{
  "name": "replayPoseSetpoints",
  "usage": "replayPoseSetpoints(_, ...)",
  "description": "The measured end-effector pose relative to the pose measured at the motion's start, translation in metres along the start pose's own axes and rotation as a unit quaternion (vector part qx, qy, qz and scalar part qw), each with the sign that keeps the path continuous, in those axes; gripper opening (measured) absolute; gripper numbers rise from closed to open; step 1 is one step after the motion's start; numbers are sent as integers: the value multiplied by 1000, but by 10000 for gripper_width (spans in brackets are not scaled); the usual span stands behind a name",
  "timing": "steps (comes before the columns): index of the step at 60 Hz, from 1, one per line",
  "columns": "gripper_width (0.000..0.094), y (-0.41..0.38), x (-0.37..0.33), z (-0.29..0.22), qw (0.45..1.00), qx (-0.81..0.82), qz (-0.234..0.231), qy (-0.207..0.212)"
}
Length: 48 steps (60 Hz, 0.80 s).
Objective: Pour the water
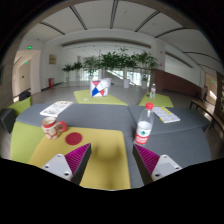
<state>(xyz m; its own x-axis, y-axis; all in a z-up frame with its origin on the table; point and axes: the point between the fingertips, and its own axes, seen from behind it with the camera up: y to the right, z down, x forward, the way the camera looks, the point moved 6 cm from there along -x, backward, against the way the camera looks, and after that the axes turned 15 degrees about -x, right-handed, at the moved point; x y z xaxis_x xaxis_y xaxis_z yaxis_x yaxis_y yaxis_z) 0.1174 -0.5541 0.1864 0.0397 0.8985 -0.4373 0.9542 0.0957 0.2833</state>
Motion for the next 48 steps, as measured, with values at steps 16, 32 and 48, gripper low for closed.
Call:
replayPoseSetpoints(16,856,95,111,20,997,17,72,30)
replayPoseSetpoints(32,766,134,192,24,993,22,106,43)
replayPoseSetpoints(48,384,138,203,27,991,21,129,40)
